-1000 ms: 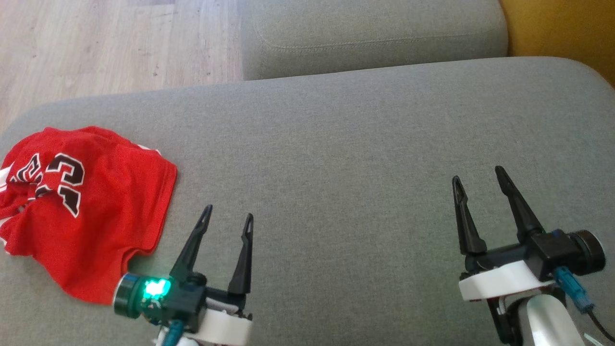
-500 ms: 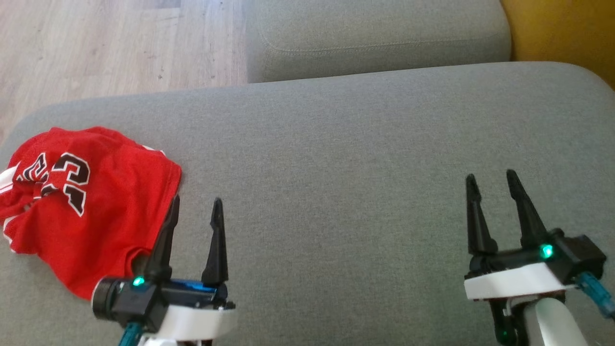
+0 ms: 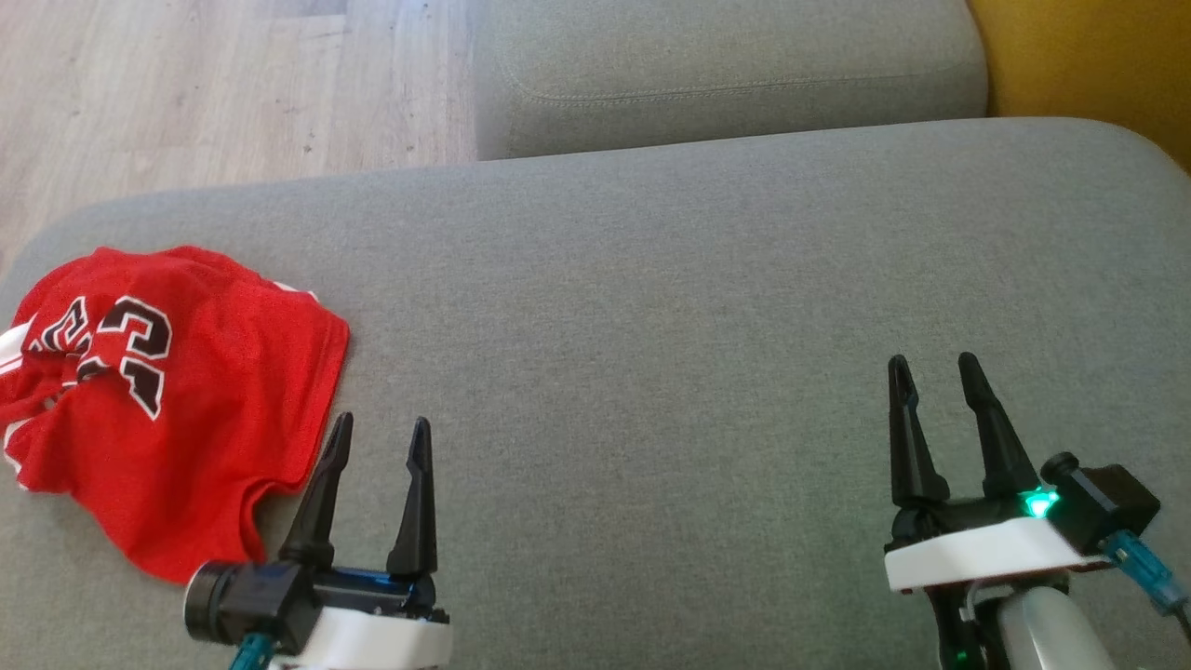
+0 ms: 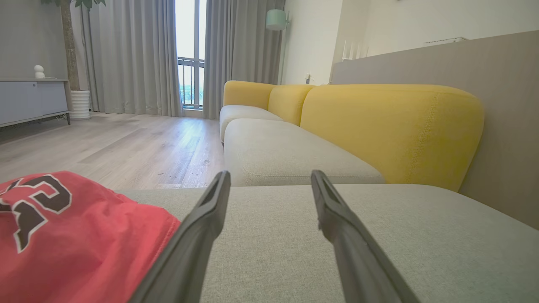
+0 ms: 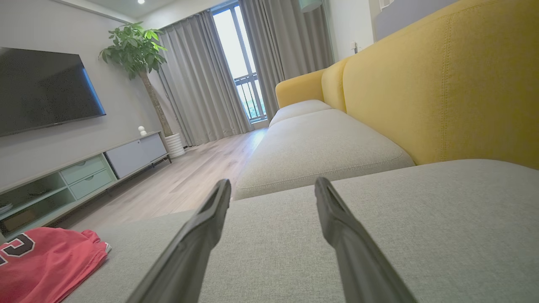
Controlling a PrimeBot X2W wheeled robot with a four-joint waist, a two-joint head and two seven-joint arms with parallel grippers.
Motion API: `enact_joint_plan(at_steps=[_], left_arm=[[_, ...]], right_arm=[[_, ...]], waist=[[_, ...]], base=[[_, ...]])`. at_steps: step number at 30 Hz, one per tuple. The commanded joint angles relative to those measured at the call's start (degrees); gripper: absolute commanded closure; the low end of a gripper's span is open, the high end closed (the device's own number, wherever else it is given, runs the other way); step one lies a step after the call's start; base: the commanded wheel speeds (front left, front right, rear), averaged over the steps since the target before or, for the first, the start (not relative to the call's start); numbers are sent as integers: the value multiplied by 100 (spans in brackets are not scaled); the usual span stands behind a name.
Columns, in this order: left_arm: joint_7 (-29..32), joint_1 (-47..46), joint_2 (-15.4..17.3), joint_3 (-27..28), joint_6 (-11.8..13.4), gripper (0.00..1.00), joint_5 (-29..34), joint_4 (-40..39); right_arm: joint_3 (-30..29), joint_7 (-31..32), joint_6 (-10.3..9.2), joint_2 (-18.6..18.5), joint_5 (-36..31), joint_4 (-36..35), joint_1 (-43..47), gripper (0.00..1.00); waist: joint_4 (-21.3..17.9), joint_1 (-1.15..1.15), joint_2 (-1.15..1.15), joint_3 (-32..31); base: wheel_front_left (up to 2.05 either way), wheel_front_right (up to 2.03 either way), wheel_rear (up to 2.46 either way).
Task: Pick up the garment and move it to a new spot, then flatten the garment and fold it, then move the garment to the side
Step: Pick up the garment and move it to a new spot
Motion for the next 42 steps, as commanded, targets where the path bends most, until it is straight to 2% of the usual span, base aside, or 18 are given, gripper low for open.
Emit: enact_joint_plan(at_steps=[1,11,30,42], left_arm=[[-29,-230,-22,158,35,0,-47,-202],[-29,-202,-23,157,195,0,-213,-219],[-29,141,-23,581,124,0,97,-128],[-29,222,-23,743,85,0,41,-120]], right_arm=[[164,-62,-4,-43,22,-160,-194,0],[431,-62,-4,-43,-34,-82,-148,0],[1039,-62,-4,-43,305,-3,90,0],[1273,-62,-4,-43,559,32,136,0]], waist=[[12,0,0,-2],[461,0,0,-123],[2025,0,0,-524],[2406,0,0,-601]], base=[[0,0,0],[0,0,0],[0,0,0],[0,0,0]])
